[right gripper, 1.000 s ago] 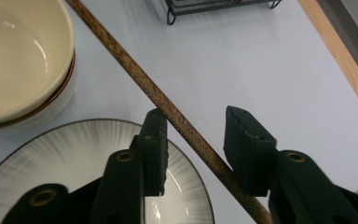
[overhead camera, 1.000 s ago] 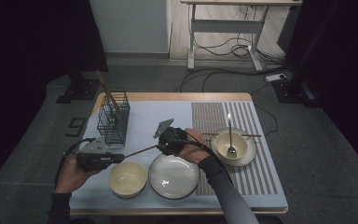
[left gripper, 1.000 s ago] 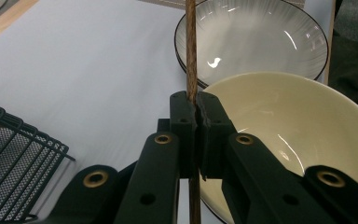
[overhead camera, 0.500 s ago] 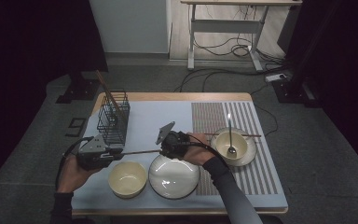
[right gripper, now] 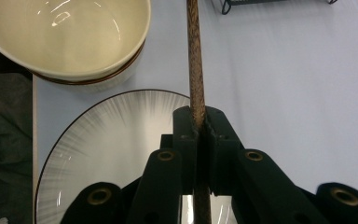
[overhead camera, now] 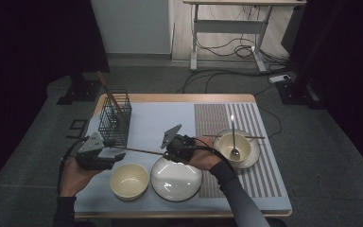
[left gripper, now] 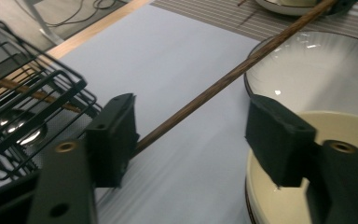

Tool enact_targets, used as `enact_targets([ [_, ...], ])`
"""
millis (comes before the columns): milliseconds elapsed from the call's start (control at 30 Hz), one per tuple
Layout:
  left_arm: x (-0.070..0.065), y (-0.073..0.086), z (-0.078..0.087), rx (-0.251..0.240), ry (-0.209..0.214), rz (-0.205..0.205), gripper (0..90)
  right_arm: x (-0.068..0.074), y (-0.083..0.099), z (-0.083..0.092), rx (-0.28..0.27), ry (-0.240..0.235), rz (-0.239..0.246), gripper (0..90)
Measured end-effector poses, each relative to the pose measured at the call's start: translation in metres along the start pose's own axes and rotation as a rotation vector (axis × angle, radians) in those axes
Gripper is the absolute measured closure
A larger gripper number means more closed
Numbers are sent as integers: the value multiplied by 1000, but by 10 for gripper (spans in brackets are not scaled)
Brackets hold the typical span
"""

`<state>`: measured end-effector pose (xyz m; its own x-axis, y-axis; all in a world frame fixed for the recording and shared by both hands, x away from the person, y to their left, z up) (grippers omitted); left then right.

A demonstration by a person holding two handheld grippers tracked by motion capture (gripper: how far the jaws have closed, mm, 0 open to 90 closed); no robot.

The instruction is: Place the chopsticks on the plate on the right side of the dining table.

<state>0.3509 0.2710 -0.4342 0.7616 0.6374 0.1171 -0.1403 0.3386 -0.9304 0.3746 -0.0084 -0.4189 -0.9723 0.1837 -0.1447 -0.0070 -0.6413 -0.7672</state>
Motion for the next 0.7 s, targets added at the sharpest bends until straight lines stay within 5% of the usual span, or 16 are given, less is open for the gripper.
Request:
enact_targets([
  [300, 6, 14, 7, 11, -110, 68, 102, -7, 9, 13, 2, 29, -63, 841],
  [433, 7, 23, 13, 26, -116, 84, 25, -9, 14, 18, 11, 34, -81, 840],
  [700, 10, 41, 20, 60, -173, 87, 0, -13, 22, 32, 17, 64, -124, 841],
])
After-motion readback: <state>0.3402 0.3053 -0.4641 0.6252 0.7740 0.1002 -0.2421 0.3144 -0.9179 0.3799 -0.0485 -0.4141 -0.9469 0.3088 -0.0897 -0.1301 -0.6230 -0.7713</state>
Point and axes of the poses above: each handheld gripper's, and its own axes: z roughly backward along the jaws, y roughly out of its underside, x roughly to its left, the point moved 3 cm from there along -z, roughly forward along the jaws, and after that the axes turned 15 degrees about -x, right-handed, at the moved point
